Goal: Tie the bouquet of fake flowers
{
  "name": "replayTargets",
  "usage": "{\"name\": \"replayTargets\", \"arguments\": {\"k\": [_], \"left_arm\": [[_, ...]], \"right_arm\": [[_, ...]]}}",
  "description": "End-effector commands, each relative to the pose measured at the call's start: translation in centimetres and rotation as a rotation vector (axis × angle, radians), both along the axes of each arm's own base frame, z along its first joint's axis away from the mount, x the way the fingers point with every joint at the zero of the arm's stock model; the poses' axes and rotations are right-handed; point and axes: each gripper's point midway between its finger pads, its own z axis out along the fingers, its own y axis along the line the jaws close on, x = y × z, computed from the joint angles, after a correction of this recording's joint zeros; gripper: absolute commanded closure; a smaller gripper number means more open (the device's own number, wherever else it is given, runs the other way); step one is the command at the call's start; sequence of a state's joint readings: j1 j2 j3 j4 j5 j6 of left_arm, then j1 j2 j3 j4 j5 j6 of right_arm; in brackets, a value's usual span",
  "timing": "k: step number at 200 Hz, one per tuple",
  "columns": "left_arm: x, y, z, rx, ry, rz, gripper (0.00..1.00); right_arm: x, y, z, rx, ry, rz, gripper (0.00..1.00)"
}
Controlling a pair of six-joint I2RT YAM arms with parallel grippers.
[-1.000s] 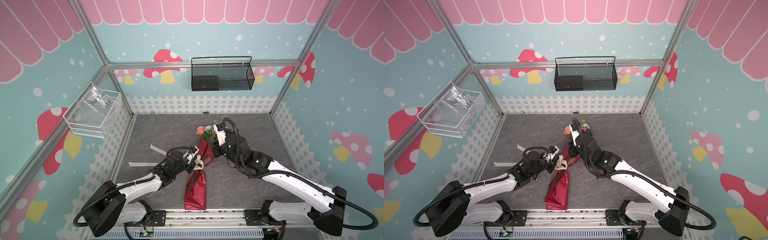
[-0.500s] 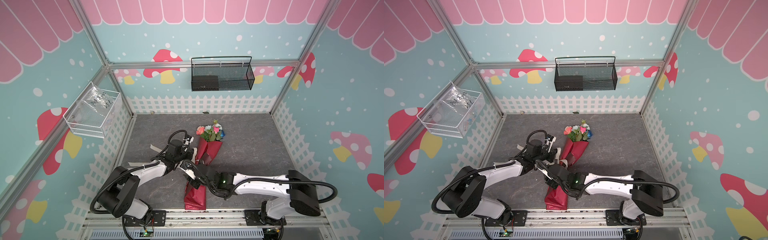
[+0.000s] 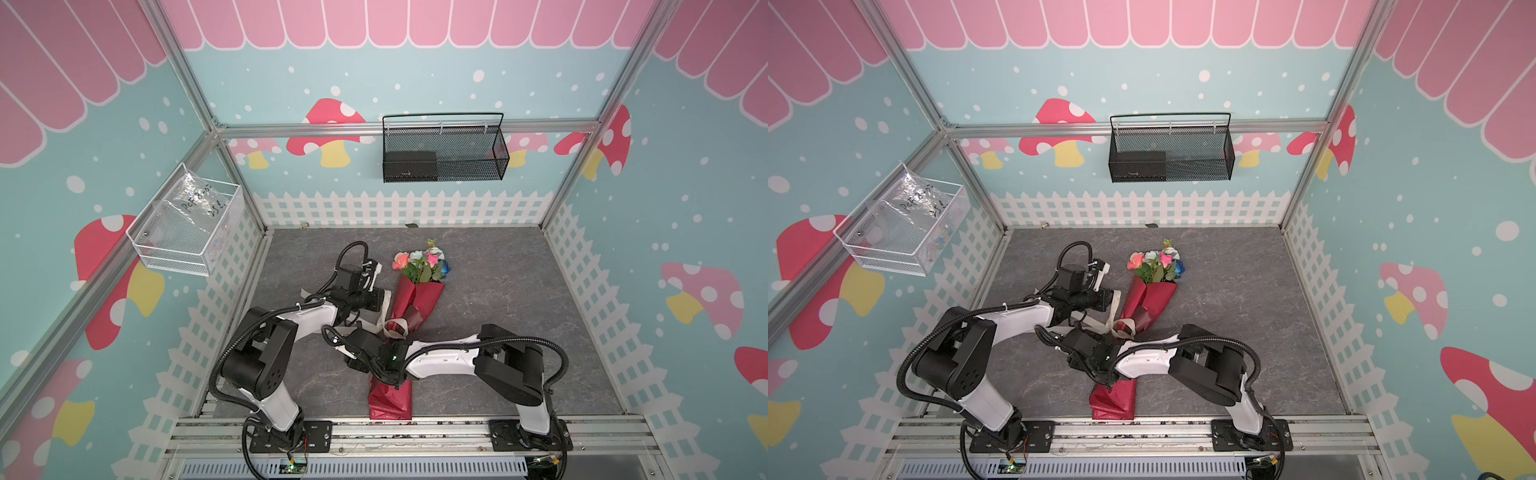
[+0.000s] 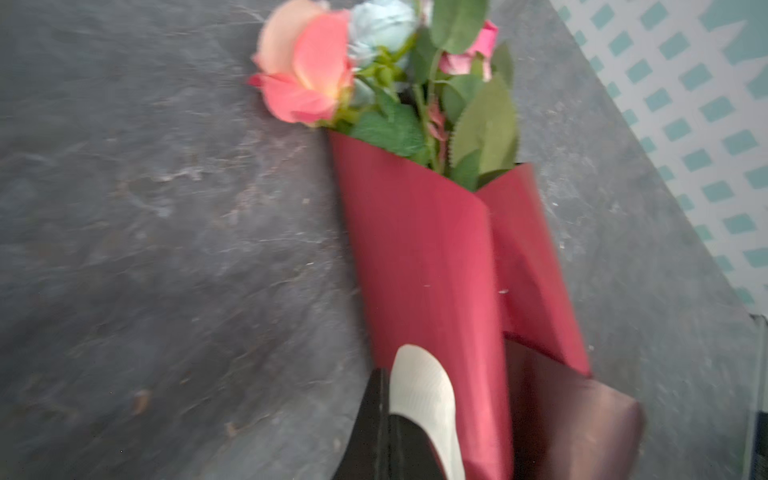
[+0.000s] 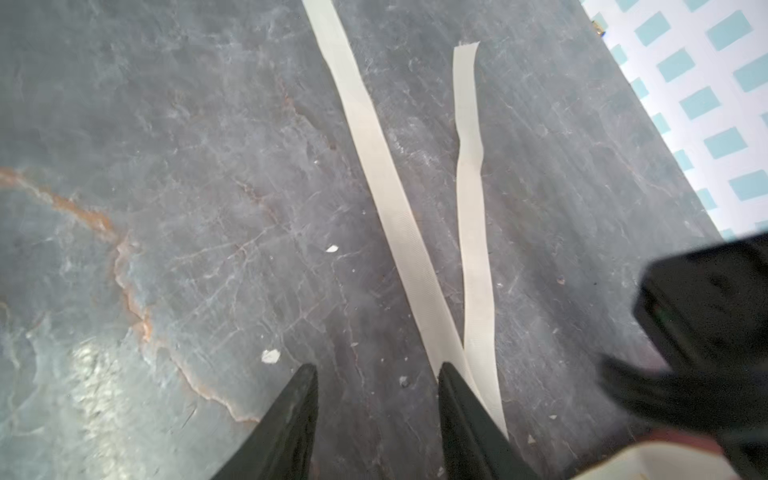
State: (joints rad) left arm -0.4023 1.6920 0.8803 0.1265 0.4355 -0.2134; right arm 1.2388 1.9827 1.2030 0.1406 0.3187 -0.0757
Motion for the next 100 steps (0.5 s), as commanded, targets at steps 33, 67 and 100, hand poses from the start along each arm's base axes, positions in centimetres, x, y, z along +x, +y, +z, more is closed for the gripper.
{"name": "replayTargets", "arguments": {"k": [33,67,100], "left_arm": [[1.4,-0.2,-0.3,-0.138,0.146,-0.086,1.0],[2.5,-0.2,-0.6,-0.184,0.223,-0.113,1.0],[3.2,0.0,-1.0,-0.199,0.271,-0.123,1.0]], "right_arm": [[-0.7,0.2,2.3,0.06,-0.061,0.071,0.5],[-0.4,2.5,2.2,0.052,-0.076,0.152,0.48],[1.8,4.3,1.3,0.061,-0.065,0.145,0.47]]}}
